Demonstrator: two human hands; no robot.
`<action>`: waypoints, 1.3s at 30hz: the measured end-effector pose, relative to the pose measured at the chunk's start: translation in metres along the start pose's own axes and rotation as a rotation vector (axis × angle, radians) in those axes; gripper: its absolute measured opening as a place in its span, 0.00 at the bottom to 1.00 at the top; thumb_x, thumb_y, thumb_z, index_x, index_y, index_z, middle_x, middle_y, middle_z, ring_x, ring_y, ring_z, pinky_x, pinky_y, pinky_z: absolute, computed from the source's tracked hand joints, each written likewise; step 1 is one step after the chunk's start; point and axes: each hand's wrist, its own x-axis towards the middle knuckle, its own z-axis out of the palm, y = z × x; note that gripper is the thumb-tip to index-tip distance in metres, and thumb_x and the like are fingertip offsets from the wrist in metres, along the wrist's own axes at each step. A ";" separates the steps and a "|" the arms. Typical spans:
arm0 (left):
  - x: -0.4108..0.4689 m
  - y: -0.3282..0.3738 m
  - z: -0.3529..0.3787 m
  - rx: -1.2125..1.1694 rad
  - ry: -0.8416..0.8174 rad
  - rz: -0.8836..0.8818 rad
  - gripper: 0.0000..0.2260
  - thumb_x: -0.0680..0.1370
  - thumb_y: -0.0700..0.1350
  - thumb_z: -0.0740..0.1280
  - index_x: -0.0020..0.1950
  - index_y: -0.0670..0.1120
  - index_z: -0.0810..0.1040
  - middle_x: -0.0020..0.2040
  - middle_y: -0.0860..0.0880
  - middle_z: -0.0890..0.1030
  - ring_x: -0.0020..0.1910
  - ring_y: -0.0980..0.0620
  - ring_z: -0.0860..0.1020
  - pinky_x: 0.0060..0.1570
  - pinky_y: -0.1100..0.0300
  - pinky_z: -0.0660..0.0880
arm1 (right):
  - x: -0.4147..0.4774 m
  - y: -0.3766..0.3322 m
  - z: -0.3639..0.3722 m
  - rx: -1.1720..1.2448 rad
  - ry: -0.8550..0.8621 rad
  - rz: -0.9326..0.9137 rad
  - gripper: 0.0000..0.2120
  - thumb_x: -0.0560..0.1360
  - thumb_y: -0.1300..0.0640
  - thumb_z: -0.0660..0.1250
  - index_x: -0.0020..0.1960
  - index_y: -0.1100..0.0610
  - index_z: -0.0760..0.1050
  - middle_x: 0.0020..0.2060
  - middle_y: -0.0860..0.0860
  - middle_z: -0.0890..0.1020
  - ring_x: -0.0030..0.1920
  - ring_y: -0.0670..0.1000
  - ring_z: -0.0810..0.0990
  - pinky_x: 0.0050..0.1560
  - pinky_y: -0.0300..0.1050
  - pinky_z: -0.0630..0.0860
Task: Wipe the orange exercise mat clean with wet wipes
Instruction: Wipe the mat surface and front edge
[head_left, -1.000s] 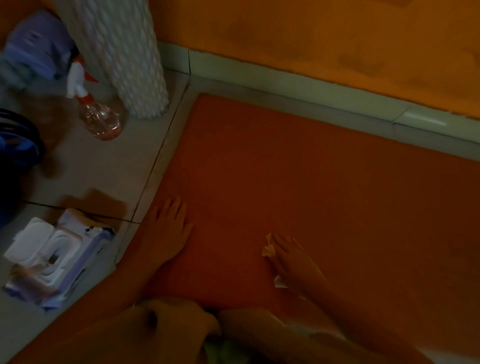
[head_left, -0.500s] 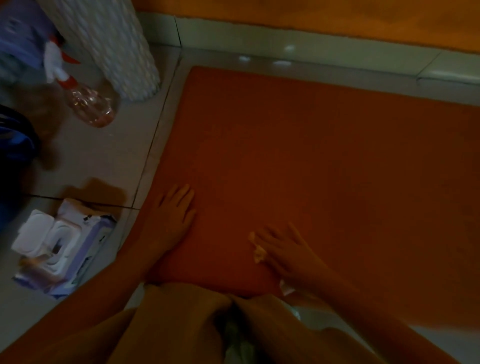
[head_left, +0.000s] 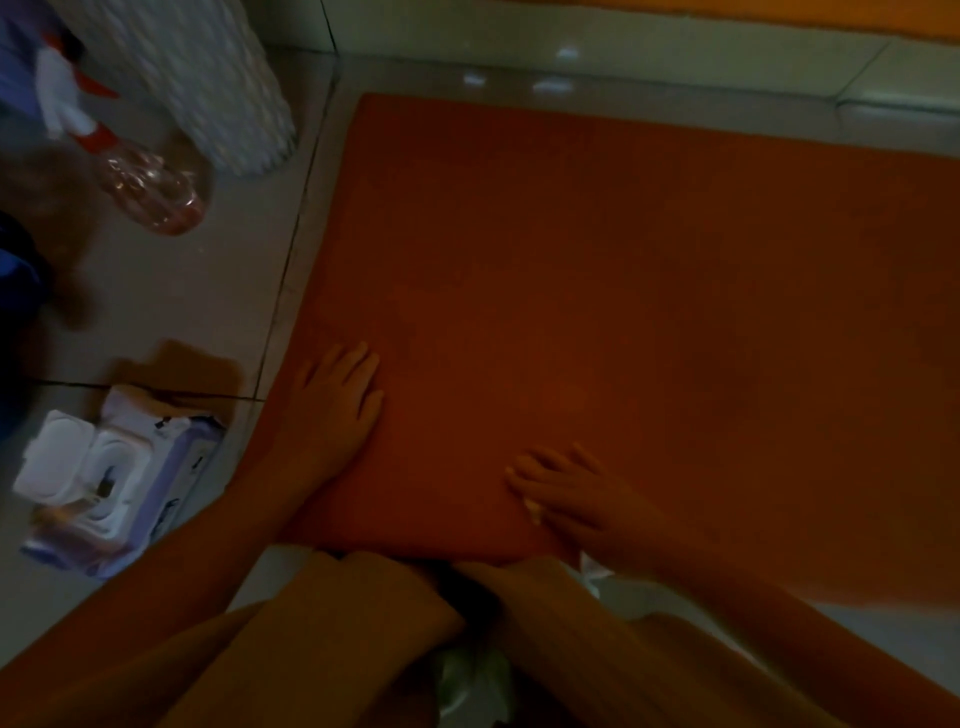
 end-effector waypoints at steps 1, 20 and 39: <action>0.001 0.001 0.000 0.000 -0.013 -0.009 0.30 0.77 0.55 0.47 0.77 0.43 0.61 0.77 0.45 0.59 0.77 0.45 0.54 0.74 0.48 0.49 | -0.012 0.006 -0.001 -0.046 0.013 0.032 0.30 0.74 0.34 0.32 0.74 0.41 0.44 0.74 0.38 0.46 0.75 0.42 0.39 0.66 0.37 0.23; 0.008 0.021 0.015 -0.023 -0.045 0.114 0.35 0.75 0.63 0.39 0.77 0.48 0.60 0.78 0.50 0.57 0.77 0.50 0.52 0.75 0.51 0.46 | 0.005 0.034 -0.009 -0.245 0.006 0.325 0.37 0.79 0.43 0.56 0.71 0.47 0.29 0.71 0.45 0.30 0.71 0.47 0.26 0.65 0.44 0.19; 0.028 0.031 0.016 0.007 -0.025 0.080 0.34 0.76 0.60 0.40 0.77 0.46 0.60 0.78 0.48 0.57 0.78 0.48 0.51 0.75 0.46 0.46 | 0.094 0.044 -0.040 -0.128 0.144 0.441 0.31 0.83 0.49 0.52 0.78 0.55 0.39 0.77 0.49 0.40 0.76 0.48 0.36 0.73 0.51 0.33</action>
